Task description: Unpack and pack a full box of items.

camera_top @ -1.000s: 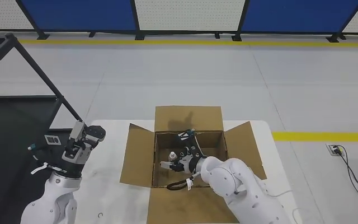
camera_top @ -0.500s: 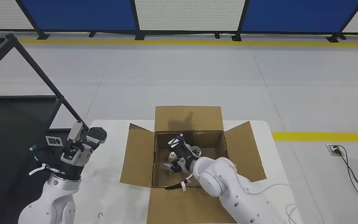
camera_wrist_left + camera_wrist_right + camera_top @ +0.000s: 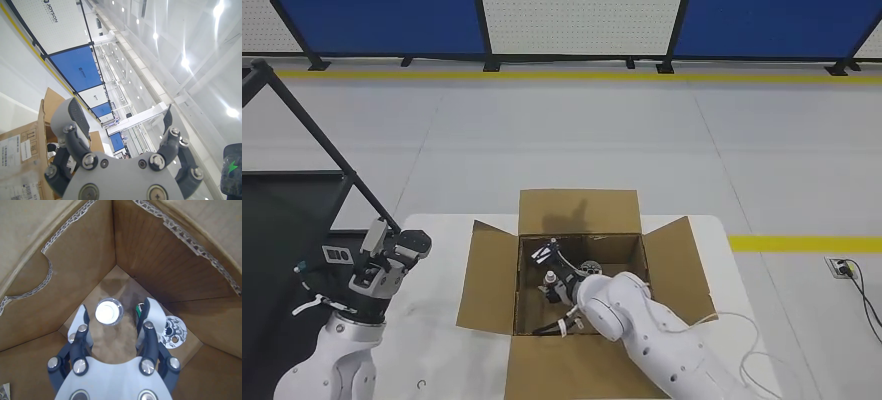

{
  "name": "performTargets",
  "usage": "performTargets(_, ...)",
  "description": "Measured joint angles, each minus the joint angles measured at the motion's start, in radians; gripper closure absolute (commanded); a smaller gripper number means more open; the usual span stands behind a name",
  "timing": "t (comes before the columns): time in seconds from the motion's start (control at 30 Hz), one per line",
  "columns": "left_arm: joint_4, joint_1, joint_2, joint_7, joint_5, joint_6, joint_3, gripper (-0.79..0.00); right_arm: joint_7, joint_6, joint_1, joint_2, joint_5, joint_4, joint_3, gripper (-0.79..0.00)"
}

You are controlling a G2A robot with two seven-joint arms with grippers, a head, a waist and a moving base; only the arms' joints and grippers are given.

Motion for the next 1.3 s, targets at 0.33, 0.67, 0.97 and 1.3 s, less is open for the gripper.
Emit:
performTargets(0.33, 0.015, -0.010, 0.002, 0.004, -0.001, 0.002, 0.007, -0.785, -0.021, -0.015, -0.021, -0.007, -0.021, -0.032, 0.024, 0.000)
performTargets(0.67, 0.032, -0.035, 0.004, -0.008, 0.005, 0.013, 0.037, -0.785, 0.068, 0.019, -0.282, 0.076, -0.243, -0.542, 0.195, 0.000)
performTargets(0.97, 0.048, -0.059, 0.005, -0.019, 0.013, 0.022, 0.070, -0.785, 0.174, 0.109, -0.513, 0.112, -0.422, -0.978, 0.326, 0.000)
performTargets(1.3, 0.051, -0.059, 0.005, -0.015, 0.015, 0.037, 0.075, -0.785, 0.178, 0.148, -0.551, 0.113, -0.434, -1.033, 0.346, 0.000)
